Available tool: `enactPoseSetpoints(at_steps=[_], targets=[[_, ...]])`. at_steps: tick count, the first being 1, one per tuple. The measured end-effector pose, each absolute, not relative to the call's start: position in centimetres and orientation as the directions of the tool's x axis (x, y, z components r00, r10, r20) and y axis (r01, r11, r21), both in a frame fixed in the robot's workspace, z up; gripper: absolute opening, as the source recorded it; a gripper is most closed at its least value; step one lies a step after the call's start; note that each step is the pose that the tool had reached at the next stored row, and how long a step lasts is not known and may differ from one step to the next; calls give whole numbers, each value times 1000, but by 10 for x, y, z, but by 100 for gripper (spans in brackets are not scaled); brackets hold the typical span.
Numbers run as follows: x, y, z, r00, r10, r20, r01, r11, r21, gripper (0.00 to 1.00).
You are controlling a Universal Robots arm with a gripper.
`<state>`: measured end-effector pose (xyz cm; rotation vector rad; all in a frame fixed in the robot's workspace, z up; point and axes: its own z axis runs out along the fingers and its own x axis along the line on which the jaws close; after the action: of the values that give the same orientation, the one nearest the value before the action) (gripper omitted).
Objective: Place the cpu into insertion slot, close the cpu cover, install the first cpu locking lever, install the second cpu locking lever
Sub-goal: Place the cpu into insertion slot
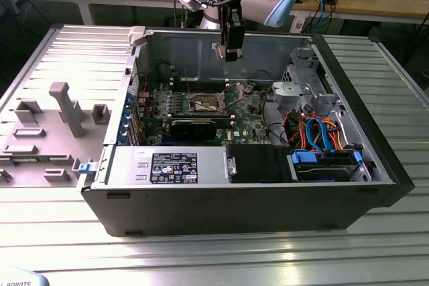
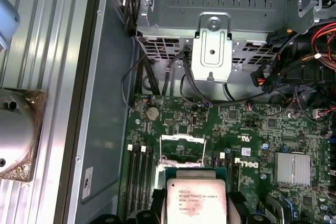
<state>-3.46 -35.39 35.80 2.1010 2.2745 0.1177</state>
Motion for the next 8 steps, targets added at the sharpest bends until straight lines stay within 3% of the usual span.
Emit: enactPoseSetpoints(at_steps=[8], targets=[[-36, -354, 358, -26, 999, 20, 996, 24, 85, 54]])
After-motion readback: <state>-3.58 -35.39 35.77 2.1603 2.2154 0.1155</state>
